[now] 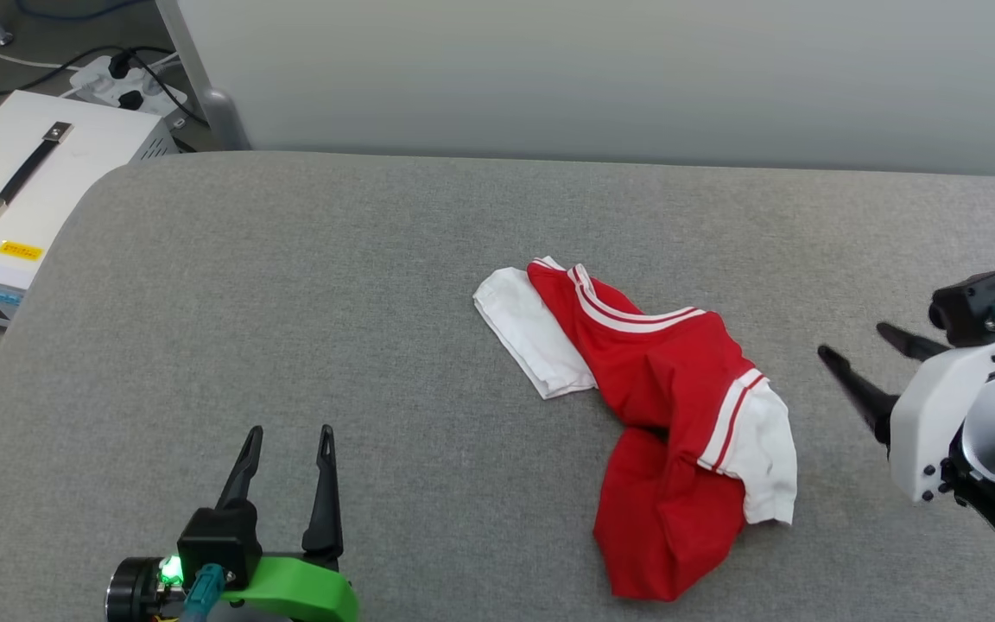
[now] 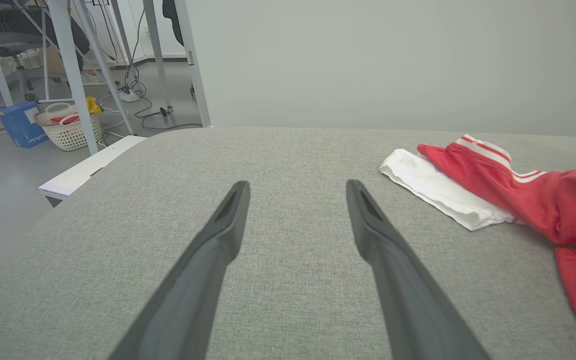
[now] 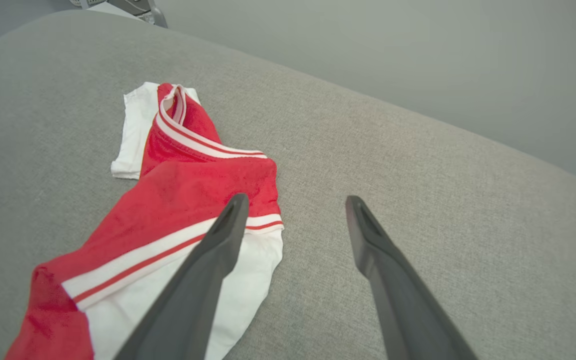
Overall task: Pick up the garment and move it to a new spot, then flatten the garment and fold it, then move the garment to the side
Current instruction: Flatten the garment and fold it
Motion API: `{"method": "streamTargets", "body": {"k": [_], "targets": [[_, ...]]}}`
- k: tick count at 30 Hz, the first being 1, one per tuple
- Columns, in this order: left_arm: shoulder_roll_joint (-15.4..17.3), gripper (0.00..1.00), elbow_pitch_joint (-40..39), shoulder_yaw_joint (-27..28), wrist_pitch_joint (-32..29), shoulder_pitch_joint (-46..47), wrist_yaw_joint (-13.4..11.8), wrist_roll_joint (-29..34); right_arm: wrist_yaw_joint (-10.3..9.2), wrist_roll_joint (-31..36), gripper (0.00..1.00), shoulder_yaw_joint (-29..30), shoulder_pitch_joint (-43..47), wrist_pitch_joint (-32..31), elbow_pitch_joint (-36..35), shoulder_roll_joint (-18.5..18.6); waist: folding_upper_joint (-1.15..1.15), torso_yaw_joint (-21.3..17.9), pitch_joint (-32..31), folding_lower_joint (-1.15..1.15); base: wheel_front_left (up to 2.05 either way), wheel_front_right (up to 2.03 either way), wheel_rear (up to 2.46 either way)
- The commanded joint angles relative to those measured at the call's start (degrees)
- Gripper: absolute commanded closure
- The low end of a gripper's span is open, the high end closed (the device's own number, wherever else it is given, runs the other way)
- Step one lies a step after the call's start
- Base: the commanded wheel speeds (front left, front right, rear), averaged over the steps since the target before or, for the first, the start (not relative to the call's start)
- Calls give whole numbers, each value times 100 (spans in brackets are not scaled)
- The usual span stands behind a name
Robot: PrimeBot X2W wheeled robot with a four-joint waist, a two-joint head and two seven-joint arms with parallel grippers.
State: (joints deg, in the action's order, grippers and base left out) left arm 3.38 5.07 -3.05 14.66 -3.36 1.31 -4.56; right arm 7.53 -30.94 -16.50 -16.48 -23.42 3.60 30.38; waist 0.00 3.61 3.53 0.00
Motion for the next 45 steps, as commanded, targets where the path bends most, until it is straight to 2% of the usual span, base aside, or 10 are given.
{"method": "streamTargets", "body": {"k": [1, 5, 10, 19, 26, 27, 28, 31, 37, 45], "targets": [[-33, 0, -3, 12, 34, 129, 33, 53, -4, -180, 0, -151, -116, -347, -26, 124, 0, -9, 71, 0, 0, 0, 0], [-39, 0, -14, -16, 34, 227, 37, 57, -4, -679, 0, -502, -239, -1308, 20, 328, 0, 17, 212, 0, 0, 0, 0], [-45, 0, -21, -72, 34, 366, 44, 47, -4, -980, 0, -846, -439, -1856, 296, 321, 0, 89, 439, 0, 0, 0, 0], [-49, 0, -12, -114, 34, 574, -11, -7, -4, -1011, 0, -1734, -673, -1763, 1460, -24, 0, 149, 781, 0, 0, 0, 0], [-49, 0, 9, -63, 34, 605, -66, -20, -4, -1231, 0, -2372, -616, -1261, 2040, -250, 0, 89, 769, 0, 0, 0, 0], [-49, 0, 14, -58, 34, 593, -72, -19, -4, -1259, 37, -2432, -651, -1127, 2070, -240, 0, 65, 749, 0, 0, 0, 0], [-49, 0, 21, -52, 34, 583, -75, -16, -4, -1287, 100, -2464, -689, -1007, 2080, -226, 0, 41, 726, 0, 0, 0, 0], [-49, 0, 52, -45, 34, 561, -72, -11, -4, -1352, 100, -2531, -842, -631, 2054, -85, 0, -24, 648, 0, 0, 0, 0], [-50, 0, 30, -55, 34, 522, -107, -42, -4, -1464, 100, -2219, -1112, -2, 1807, 385, 0, -102, 571, 0, 0, 0, 0], [-50, 0, -38, -70, 34, 602, -111, -61, -4, -1625, 100, -1583, -1499, 9, 1703, 1041, 0, -74, 757, 0, 0, 0, 0]]}}
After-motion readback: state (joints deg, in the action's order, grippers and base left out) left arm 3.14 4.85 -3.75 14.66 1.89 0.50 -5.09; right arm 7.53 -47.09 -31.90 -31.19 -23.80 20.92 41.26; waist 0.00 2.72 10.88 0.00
